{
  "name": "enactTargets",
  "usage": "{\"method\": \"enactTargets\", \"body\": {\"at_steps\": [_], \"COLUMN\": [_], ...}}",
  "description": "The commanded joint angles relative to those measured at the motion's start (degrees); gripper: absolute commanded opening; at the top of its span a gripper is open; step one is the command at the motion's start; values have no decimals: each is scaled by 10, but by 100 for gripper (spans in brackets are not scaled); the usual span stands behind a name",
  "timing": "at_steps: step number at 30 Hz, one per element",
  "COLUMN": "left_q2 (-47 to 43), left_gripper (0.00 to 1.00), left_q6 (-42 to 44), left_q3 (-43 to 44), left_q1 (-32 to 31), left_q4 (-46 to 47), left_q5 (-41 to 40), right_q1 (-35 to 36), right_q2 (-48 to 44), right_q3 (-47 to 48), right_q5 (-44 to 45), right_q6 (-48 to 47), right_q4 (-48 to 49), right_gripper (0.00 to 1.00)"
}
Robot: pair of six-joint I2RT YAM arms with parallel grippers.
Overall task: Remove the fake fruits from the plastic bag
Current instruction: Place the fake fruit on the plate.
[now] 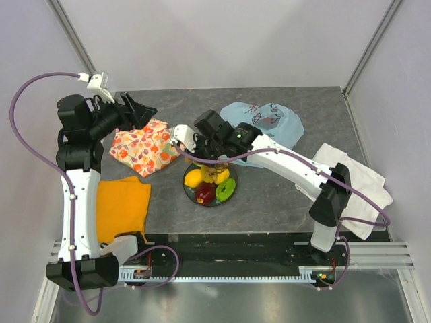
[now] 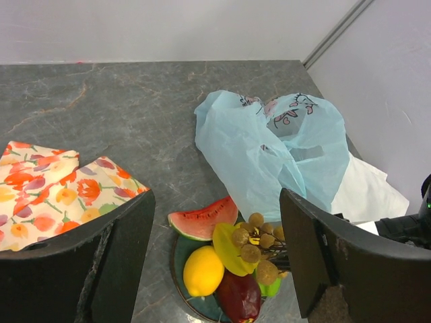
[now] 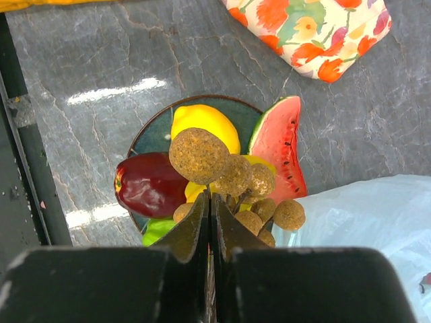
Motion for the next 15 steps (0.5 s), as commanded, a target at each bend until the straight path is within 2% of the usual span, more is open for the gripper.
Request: {"method": "enactTargets", "body": {"at_steps": [1, 5, 11, 15], "left_q2": [-12, -11, -13, -14], "left_gripper": [81, 81, 81, 81], "left_q6": [-21, -28, -33, -35], "left_q3": [9, 9, 5, 1], "left_q1": [3, 3, 2, 3], "left_q4": [18, 24, 28, 32], "left_q5": [22, 25, 30, 30], "right_q1": [-2, -2, -2, -2], "right_q2": [-7, -33, -77, -75], "right_q3": [-24, -55, -108, -134], "right_q5": [27, 69, 91, 86], "right_q6": [29, 41, 52, 65], "right_q4": [12, 12, 23, 27], "right_gripper": [7, 0, 1, 14]}}
